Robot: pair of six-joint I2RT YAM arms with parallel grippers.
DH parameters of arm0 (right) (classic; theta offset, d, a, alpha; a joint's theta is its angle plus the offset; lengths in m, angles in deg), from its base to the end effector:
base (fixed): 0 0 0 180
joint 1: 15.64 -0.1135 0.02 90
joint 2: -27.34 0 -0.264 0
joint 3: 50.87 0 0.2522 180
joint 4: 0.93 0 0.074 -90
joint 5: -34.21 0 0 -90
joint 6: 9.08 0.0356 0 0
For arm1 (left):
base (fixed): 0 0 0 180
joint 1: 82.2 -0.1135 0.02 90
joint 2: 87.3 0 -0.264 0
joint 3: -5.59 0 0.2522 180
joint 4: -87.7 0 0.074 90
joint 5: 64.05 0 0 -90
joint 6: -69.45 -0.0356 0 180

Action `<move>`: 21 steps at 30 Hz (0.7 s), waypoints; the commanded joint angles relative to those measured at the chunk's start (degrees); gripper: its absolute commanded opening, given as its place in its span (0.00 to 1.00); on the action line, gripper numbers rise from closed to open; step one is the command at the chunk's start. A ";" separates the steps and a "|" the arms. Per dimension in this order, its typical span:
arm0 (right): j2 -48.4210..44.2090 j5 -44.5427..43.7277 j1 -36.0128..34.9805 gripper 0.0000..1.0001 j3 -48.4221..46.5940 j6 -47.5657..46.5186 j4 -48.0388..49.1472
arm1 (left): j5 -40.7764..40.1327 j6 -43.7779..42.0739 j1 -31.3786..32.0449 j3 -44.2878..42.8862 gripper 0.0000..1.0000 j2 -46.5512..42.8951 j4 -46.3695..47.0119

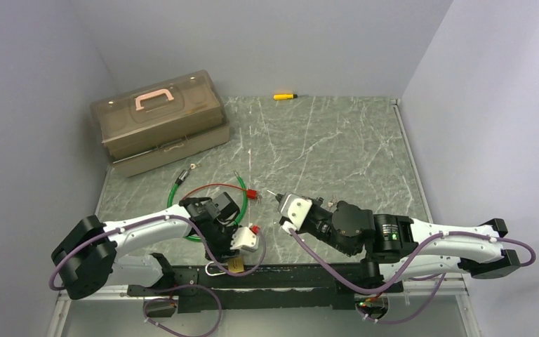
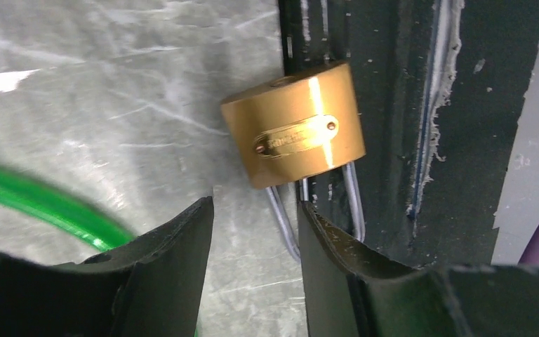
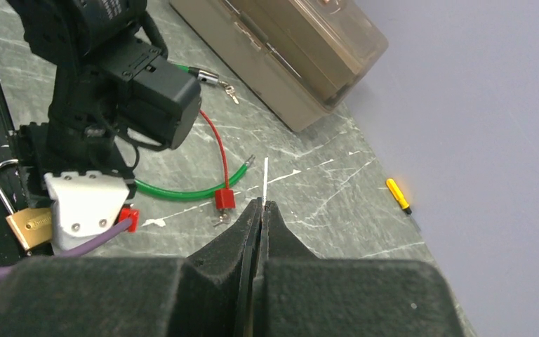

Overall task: Unlock with the key
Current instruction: Move the lock to the center of the board.

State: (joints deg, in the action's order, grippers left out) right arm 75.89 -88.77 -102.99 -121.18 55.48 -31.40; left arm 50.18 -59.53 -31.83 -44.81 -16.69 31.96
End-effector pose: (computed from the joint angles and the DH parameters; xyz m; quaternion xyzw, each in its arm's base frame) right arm 0.0278 0.1810 0.3891 -0.5036 0.5567 0.1366 0.6464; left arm 0.1130 -0.1594 0.1721 0.7005 0.6720 -0.2191 0.0983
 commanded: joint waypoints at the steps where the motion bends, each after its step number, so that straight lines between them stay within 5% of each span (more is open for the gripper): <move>1: 0.28 -0.55 0.17 0.00 -3.16 0.21 1.40 | 0.51 -0.47 3.35 0.52 0.53 1.53 2.31; 10: -0.84 -2.50 0.08 0.00 -3.76 0.53 1.32 | -10.93 2.20 9.75 -0.76 0.47 9.79 9.88; 15: -1.53 -2.95 0.08 0.00 -3.83 0.30 0.93 | -15.78 2.23 9.47 -3.30 0.39 17.24 12.54; 21: -2.71 -3.88 0.08 0.00 -3.19 -0.12 0.88 | -11.91 3.66 3.43 -8.93 0.25 20.15 13.60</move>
State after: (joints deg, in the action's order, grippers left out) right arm 74.75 -90.38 -102.99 -122.49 55.46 -31.64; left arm 39.88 -56.21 -24.05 -53.73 -1.44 39.35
